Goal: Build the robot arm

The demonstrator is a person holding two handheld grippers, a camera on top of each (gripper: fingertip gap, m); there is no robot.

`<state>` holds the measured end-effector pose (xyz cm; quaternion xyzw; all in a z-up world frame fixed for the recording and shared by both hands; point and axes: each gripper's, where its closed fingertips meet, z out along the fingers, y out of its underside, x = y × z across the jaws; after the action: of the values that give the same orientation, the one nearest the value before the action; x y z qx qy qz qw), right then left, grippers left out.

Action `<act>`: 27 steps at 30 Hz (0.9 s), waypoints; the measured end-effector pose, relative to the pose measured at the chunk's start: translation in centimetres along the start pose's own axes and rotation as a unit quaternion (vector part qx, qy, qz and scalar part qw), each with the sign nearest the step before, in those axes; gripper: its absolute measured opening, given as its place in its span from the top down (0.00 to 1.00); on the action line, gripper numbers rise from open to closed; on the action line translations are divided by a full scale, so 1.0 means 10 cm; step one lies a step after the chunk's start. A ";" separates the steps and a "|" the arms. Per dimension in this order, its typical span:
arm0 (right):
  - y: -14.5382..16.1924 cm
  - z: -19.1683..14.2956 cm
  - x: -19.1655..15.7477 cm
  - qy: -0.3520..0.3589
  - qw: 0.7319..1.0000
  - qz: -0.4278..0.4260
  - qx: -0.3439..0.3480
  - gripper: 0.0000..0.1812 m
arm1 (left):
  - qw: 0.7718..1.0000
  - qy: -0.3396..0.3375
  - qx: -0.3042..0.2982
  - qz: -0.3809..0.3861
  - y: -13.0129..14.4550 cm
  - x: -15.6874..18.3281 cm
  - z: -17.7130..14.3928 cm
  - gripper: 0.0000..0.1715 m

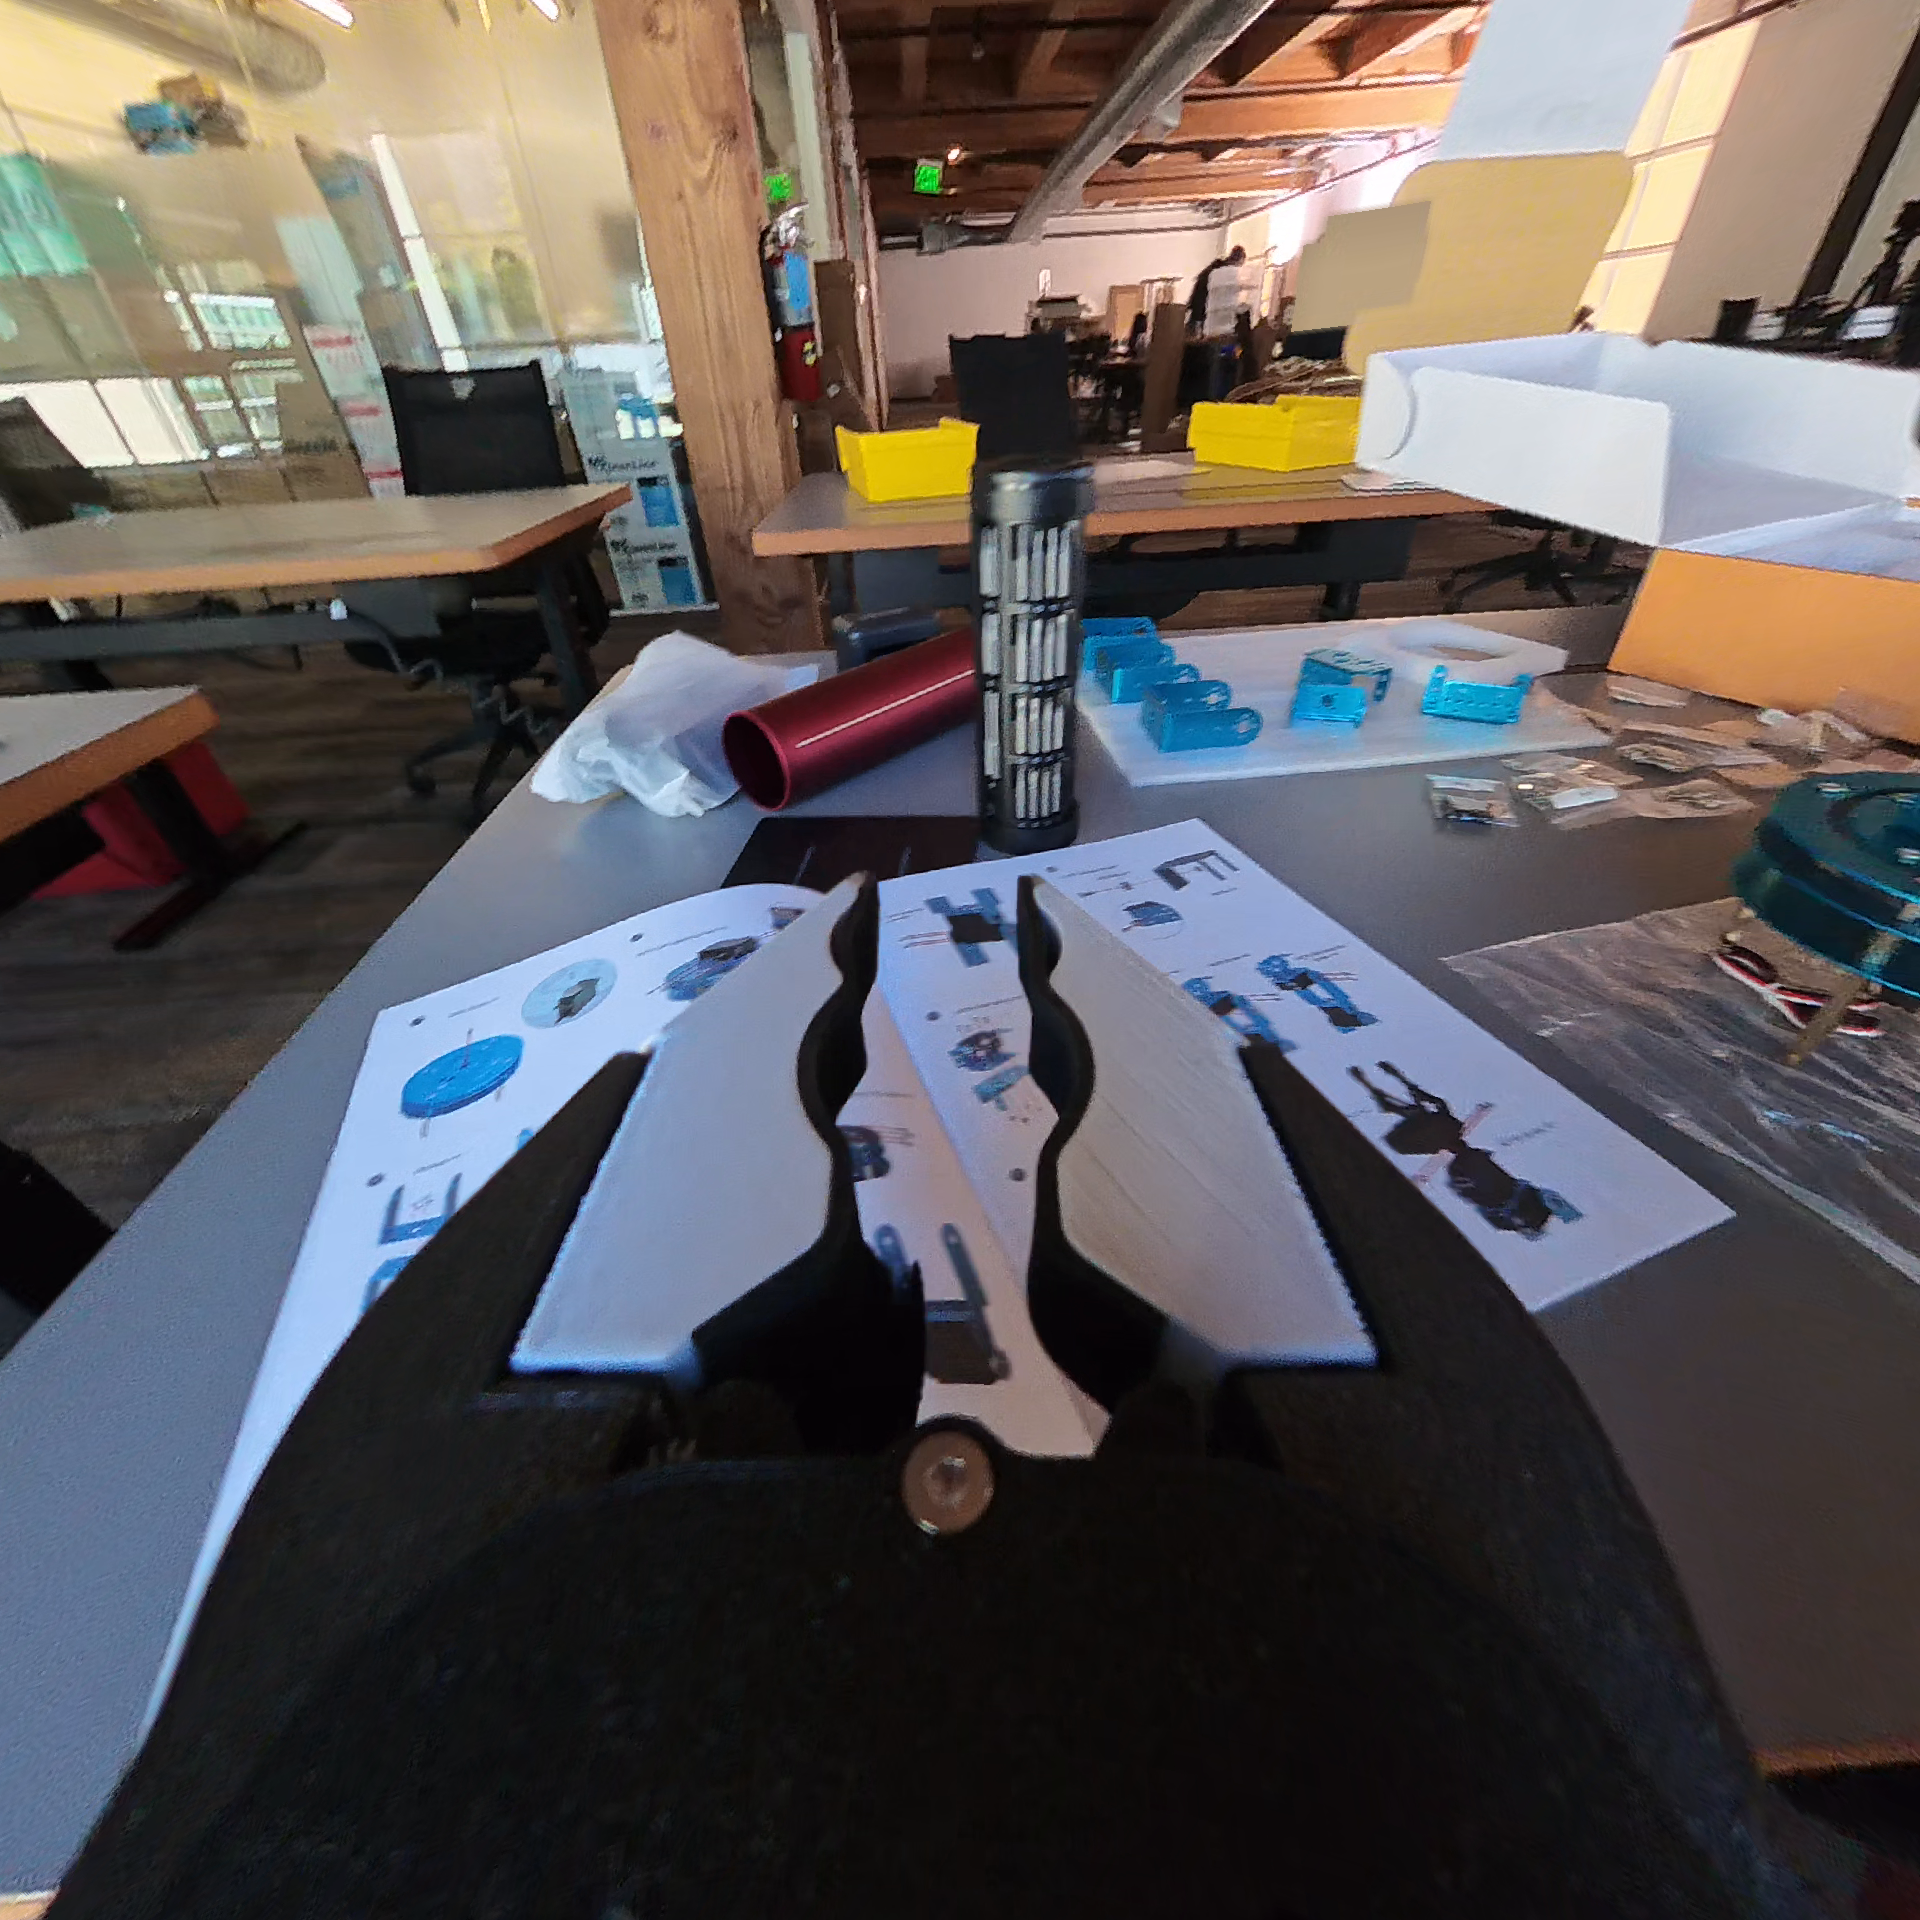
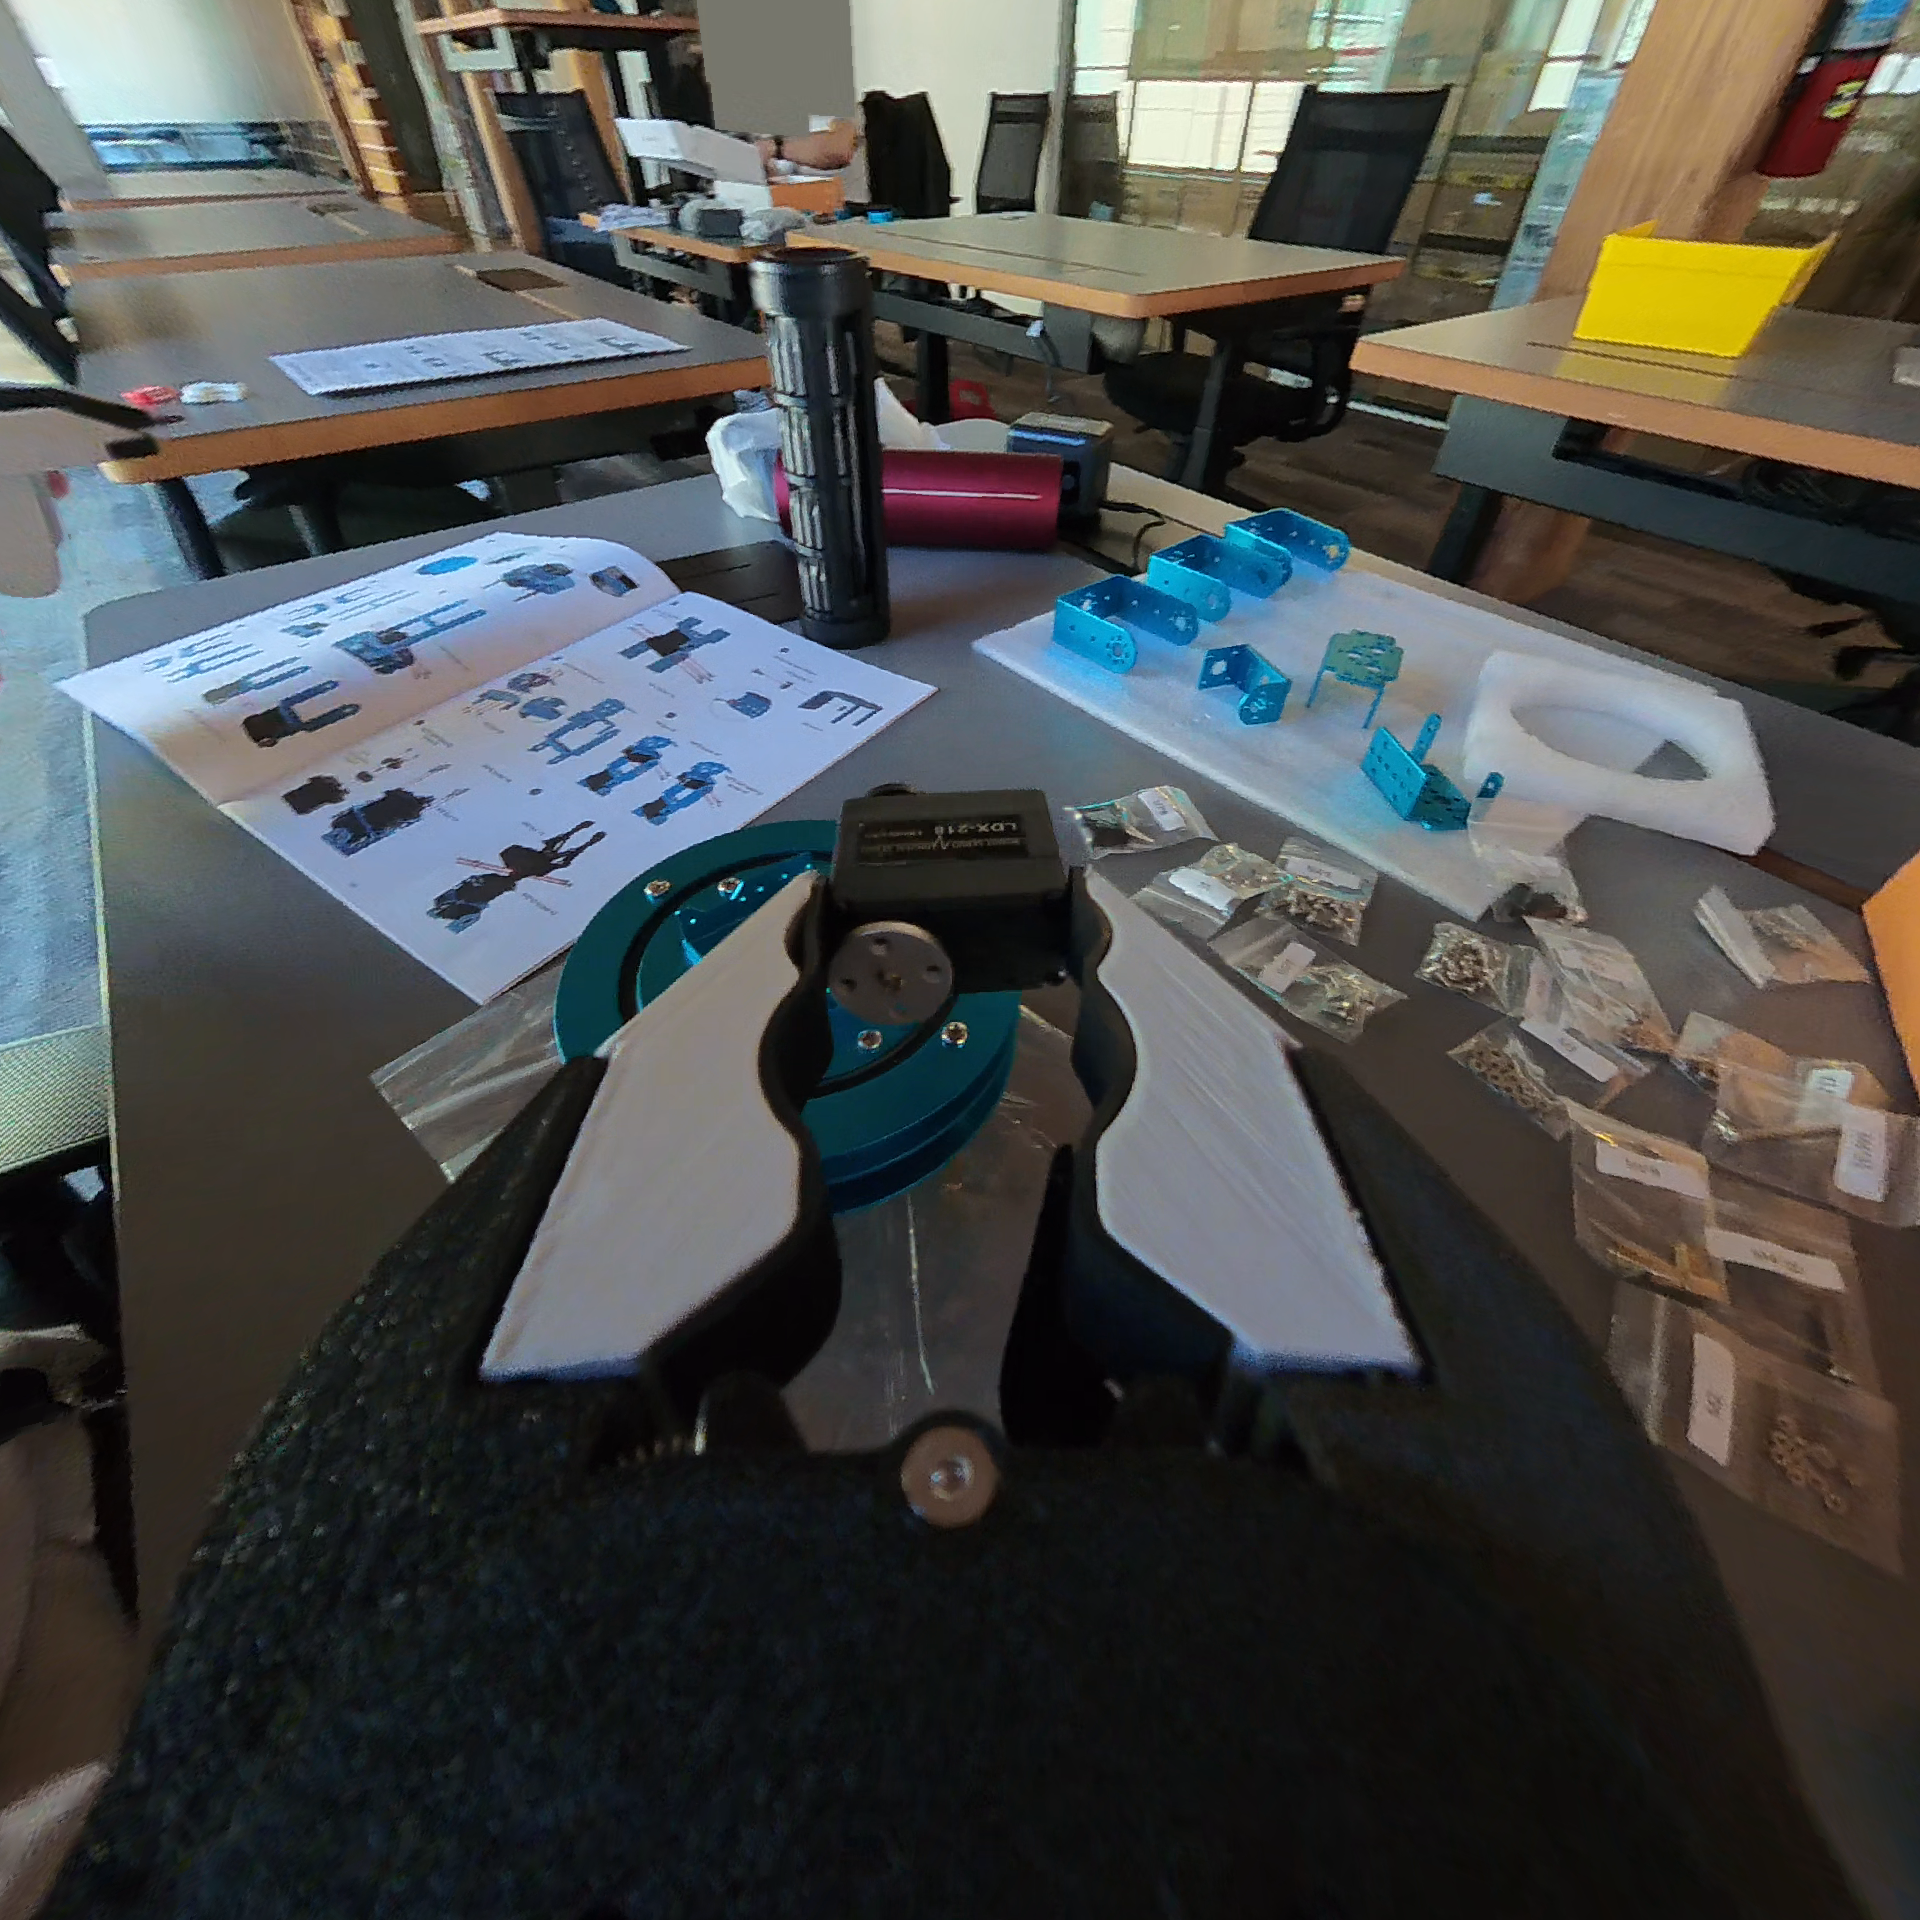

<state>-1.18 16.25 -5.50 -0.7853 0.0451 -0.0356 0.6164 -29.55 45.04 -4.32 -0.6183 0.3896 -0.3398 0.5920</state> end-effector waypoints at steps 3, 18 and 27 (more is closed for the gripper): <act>0.00 0.05 -0.04 -0.010 1.000 0.013 0.012 0.76 | 1.000 0.018 0.011 0.003 -0.01 0.25 -0.06 0.85; 0.23 0.36 -0.38 -0.262 0.961 -0.025 -0.090 0.76 | 0.996 0.066 0.015 0.065 -0.18 0.89 -0.21 0.85; 0.18 0.41 -0.48 -0.292 0.954 -0.025 -0.065 0.76 | 0.996 0.066 -0.005 0.056 0.01 0.88 -0.12 0.85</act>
<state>-5.52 20.29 -8.20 -0.8008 -0.1548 0.1830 0.5488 -26.50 36.72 -4.70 -0.5744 0.4636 -0.3442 0.5803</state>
